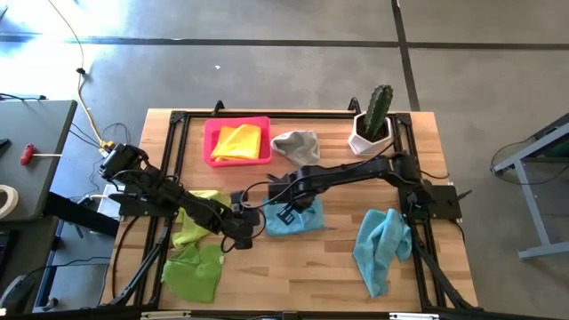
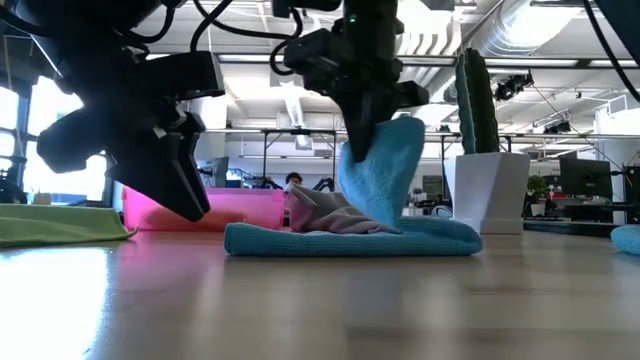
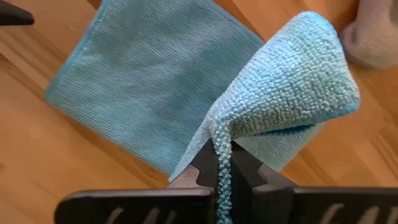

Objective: Fold microfiber towels
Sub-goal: Fold the top blue towel on the table

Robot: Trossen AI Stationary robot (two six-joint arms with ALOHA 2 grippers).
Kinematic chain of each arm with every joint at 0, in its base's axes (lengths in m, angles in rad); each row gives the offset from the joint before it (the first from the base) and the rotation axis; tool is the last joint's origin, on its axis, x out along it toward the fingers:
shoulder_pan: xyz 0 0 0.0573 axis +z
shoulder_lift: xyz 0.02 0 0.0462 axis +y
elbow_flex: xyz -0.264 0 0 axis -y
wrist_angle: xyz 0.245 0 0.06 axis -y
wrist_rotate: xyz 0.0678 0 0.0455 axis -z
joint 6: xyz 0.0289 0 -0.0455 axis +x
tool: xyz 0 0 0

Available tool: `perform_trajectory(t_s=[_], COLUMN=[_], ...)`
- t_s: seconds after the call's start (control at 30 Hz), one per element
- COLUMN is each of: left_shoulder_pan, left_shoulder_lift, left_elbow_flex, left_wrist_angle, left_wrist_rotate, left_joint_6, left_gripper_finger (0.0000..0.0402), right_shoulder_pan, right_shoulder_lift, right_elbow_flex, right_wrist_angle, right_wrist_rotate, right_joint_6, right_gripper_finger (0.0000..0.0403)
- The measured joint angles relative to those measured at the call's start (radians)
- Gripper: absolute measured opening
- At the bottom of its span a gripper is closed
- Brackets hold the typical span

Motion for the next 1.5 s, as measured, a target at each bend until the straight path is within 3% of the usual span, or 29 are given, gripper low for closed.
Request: perform_trajectory(t_s=[0.57,1.0,1.23,1.5], left_shoulder_pan=[0.0,0.0,0.0,0.0], left_shoulder_lift=[0.0,0.0,0.0,0.0], left_elbow_flex=[0.0,0.0,0.0,0.0], left_wrist_angle=[0.0,0.0,0.0,0.0], left_wrist_rotate=[-0.021,-0.043,-0.046,-0.047], left_joint_6=[0.031,0.031,0.039,0.038], left_gripper_finger=[0.0112,0.0112,0.0112,0.0112], right_shoulder_pan=[0.01,0.0,0.0,-0.003], right_shoulder_lift=[0.018,0.044,0.052,0.052], right_elbow_flex=[0.043,0.043,0.043,0.083], right_wrist_angle=[0.072,0.123,0.206,0.213], right_wrist_rotate=[-0.032,-0.028,-0.089,-0.051], right_joint_6=[0.024,-0.066,-0.123,-0.186], right_gripper_finger=[0.0001,0.0005,0.0083,0.0145])
